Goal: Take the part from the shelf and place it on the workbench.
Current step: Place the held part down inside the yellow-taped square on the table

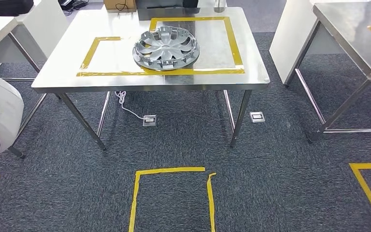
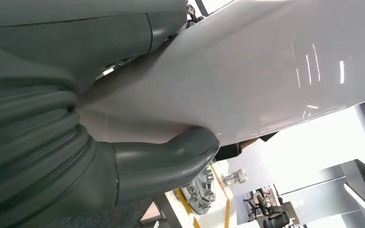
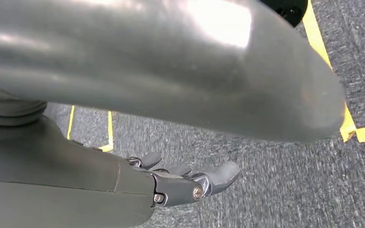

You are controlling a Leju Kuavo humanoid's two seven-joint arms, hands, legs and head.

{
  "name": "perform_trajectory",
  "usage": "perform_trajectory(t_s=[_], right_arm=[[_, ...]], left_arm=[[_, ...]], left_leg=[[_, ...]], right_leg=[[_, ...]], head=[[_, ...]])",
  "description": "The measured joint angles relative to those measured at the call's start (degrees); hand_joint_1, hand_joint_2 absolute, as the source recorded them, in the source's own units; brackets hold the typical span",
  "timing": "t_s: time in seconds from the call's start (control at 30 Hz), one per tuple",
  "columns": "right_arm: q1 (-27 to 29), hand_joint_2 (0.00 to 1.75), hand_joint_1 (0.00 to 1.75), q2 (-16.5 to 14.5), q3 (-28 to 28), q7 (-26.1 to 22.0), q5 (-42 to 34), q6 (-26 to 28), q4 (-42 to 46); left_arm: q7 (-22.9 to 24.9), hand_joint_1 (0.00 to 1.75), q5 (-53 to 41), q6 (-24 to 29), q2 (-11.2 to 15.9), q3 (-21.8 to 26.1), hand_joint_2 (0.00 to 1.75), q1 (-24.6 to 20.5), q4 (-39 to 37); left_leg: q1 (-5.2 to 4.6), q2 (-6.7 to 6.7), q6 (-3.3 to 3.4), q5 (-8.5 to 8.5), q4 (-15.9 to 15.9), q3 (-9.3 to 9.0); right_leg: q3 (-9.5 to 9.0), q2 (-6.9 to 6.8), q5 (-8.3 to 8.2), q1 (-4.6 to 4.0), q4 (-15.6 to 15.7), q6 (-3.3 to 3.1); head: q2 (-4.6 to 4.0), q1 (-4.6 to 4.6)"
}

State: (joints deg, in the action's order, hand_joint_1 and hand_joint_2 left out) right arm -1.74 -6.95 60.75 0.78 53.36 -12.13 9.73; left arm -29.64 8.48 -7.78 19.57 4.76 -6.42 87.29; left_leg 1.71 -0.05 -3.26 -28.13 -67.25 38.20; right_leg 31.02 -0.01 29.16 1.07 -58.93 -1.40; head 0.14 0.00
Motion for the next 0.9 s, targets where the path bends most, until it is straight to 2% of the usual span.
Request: perform_trajectory(t_s=[0.03, 0.07, 0.1, 0.2, 0.23, 0.27, 0.3, 0.37, 0.4, 0.43, 0.47, 0.5, 0.53, 0.57, 0.63, 0.73, 0.77, 0.8, 0.87, 0.9], right_arm=[[0.01, 0.0, 0.0, 0.03, 0.05, -0.01, -0.01, 0.02, 0.0], [0.0, 0.0, 0.0, 0.06, 0.08, -0.01, -0.01, 0.04, 0.0], [-0.02, 0.0, 0.0, 0.1, 0.1, -0.02, -0.01, 0.07, 0.0], [-0.11, 0.0, 0.0, 0.13, 0.1, -0.02, -0.01, 0.09, 0.0], [-0.14, 0.0, 0.0, 0.13, 0.1, -0.02, -0.01, 0.09, 0.0], [-0.18, 0.0, 0.0, 0.13, 0.1, -0.03, -0.01, 0.09, 0.0], [-0.19, 0.0, 0.0, 0.13, 0.1, -0.03, 0.0, 0.09, 0.0], [-0.13, 0.0, 0.0, 0.13, 0.1, -0.01, 0.02, 0.09, 0.0], [-0.05, 0.0, 0.0, 0.13, 0.1, 0.01, 0.02, 0.09, 0.0], [0.04, 0.0, 0.0, 0.13, 0.1, 0.02, 0.03, 0.09, 0.0], [0.11, 0.0, 0.0, 0.13, 0.1, 0.02, 0.03, 0.09, 0.0], [0.16, 0.0, 0.0, 0.14, 0.1, 0.02, 0.03, 0.09, 0.0], [0.16, 0.0, 0.0, 0.2, 0.1, 0.03, 0.03, 0.1, 0.0], [0.09, 0.0, 0.0, 0.25, 0.1, 0.04, 0.04, 0.11, 0.0], [-0.01, 0.0, 0.0, 0.35, 0.1, 0.07, 0.05, 0.12, 0.0], [0.04, 0.0, 0.0, 0.28, 0.11, 0.07, 0.06, 0.13, 0.0], [0.07, 0.0, 0.0, 0.27, 0.11, 0.07, 0.06, 0.14, 0.0], [0.1, 0.0, 0.0, 0.26, 0.12, 0.08, 0.06, 0.15, 0.0], [0.07, 0.0, 0.0, 0.3, 0.13, 0.1, 0.04, 0.15, 0.0], [0.05, 0.0, 0.0, 0.3, 0.13, 0.13, 0.03, 0.16, 0.0]], left_arm=[[0.0, 1.75, 0.03, 0.02, 0.02, -0.02, 1.75, -0.05, -0.09], [0.02, 1.75, 0.05, 0.03, 0.03, -0.05, 1.75, -0.06, -0.19], [0.03, 1.75, 0.07, 0.04, 0.03, -0.08, 1.75, -0.05, -0.3], [0.01, 1.75, 0.09, 0.09, 0.07, -0.16, 1.75, 0.0, -0.4], [-0.02, 1.75, 0.1, 0.1, 0.09, -0.17, 1.75, -0.07, -0.37], [-0.03, 1.75, 0.11, 0.11, 0.1, -0.17, 1.75, -0.13, -0.34], [-0.04, 1.75, 0.14, 0.14, 0.11, -0.17, 1.75, -0.15, -0.33], [-0.05, 1.75, 0.18, 0.21, 0.1, -0.17, 1.75, -0.04, -0.38], [-0.08, 1.75, 0.21, 0.27, 0.1, -0.17, 1.75, 0.07, -0.4], [-0.11, 1.75, 0.23, 0.35, 0.1, -0.17, 1.75, 0.15, -0.42], [-0.17, 1.75, 0.26, 0.45, 0.1, -0.17, 1.75, 0.21, -0.43], [-0.26, 1.75, 0.27, 0.58, 0.1, -0.17, 1.75, 0.24, -0.42], [-0.35, 1.75, 0.28, 0.72, 0.09, -0.17, 1.75, 0.25, -0.4], [-0.44, 1.75, 0.28, 0.86, 0.09, -0.17, 1.75, 0.29, -0.39], [-0.54, 1.75, 0.28, 1.08, 0.08, -0.19, 1.75, 0.4, -0.37], [-0.67, 1.75, 0.27, 1.38, 0.2, -0.21, 1.75, 0.55, -0.07], [-0.75, 1.75, 0.27, 1.48, 0.26, -0.21, 1.75, 0.56, 0.06], [-0.81, 1.75, 0.26, 1.55, 0.29, -0.21, 1.75, 0.63, 0.12], [-0.85, 1.75, 0.23, 1.62, 0.27, -0.25, 1.75, 0.84, 0.07], [-0.83, 1.75, 0.22, 1.64, 0.26, -0.27, 1.75, 0.98, 0.03]], left_leg=[[-0.02, 0.1, -0.07, 1.54, 3.63, -1.62], [-0.06, 0.18, 0.15, 2.32, 6.11, -2.72], [-0.16, 0.21, 0.52, 2.25, 7.15, -3.18], [-0.31, 0.01, 2.16, 1.73, 7.21, -3.34], [-0.3, -0.01, 2.64, 1.61, 7.29, -3.54], [-0.3, -0.01, 3.06, 1.49, 7.38, -3.76], [-0.38, 0.01, 3.39, 1.34, 7.4, -3.9], [-0.72, 0.01, 3.82, 1.05, 7.38, -4.01], [-0.91, -0.03, 3.97, 0.89, 7.37, -4.14], [-1.1, -0.1, 4.06, 0.72, 7.36, -4.35], [-1.25, -0.2, 4.09, 0.52, 7.36, -4.66], [-1.37, -0.3, 4.06, 0.3, 7.36, -4.99], [-1.56, -0.35, 3.93, 0.07, 7.33, -5.25], [-1.66, -0.41, 3.74, -0.16, 7.31, -5.4], [-1.68, -0.45, 3.18, -0.47, 7.4, -5.5], [-1.58, -0.4, 2.26, -1.1, 6.91, -5.63], [-1.59, -0.37, 1.92, -1.92, 5.35, -5.0], [-1.45, -0.35, 1.6, -3.16, 2.54, -3.61], [-1.12, -0.31, 0.95, -5.77, -4.79, 0.66], [-0.9, -0.29, 0.7, -6.05, -7.26, 2.4]], right_leg=[[-0.25, 0.05, 0.43, 0.04, -0.15, 0.44], [-0.36, 0.08, 0.74, -0.03, -0.22, 0.87], [-0.35, 0.1, 0.91, -0.17, -0.2, 1.24], [-0.69, 0.03, 1.32, -0.18, -0.07, 2.18], [-0.42, 0.0, 1.95, -0.1, -1.04, 2.44], [0.59, -0.01, 3.12, -0.06, -3.28, 2.63], [2.4, 0.0, 4.64, -0.08, -6.75, 2.67], [7.26, 0.01, 7.3, -0.25, -14.72, 2.49], [8.91, 0.01, 7.26, -0.38, -16.79, 2.28], [9.48, 0.02, 6.06, -0.55, -16.67, 1.97], [8.8, 0.05, 3.82, -0.76, -14.13, 1.53], [7.33, 0.08, 1.17, -1.07, -10.09, 0.95], [5.75, 0.07, -0.66, -1.38, -6.16, 0.38], [4.5, 0.0, -1.79, -1.64, -3.11, 0.04], [3.68, -0.13, -1.79, -1.92, -1.0, -0.22], [2.63, -0.13, -1.9, -1.57, -0.04, -0.59], [2.06, -0.16, -1.94, -1.33, 0.37, -0.78], [1.58, -0.19, -1.88, -1.15, 0.63, -0.94], [1.03, -0.22, -1.43, -1.03, 0.71, -1.14], [0.75, -0.2, -1.14, -0.99, 0.7, -1.13]], head=[[0.0, -0.14], [0.0, -0.21], [0.0, -0.25], [-0.01, -0.14], [-0.01, -0.1], [-0.01, -0.02], [-0.01, 0.07], [0.0, 0.2], [0.0, 0.2], [0.0, 0.2], [0.0, 0.21], [-0.01, 0.22], [-0.01, 0.21], [-0.01, 0.21], [-0.01, 0.19], [0.0, 0.07], [0.0, -0.12], [-0.01, -0.33], [-0.01, -0.6], [-0.01, -0.62]])
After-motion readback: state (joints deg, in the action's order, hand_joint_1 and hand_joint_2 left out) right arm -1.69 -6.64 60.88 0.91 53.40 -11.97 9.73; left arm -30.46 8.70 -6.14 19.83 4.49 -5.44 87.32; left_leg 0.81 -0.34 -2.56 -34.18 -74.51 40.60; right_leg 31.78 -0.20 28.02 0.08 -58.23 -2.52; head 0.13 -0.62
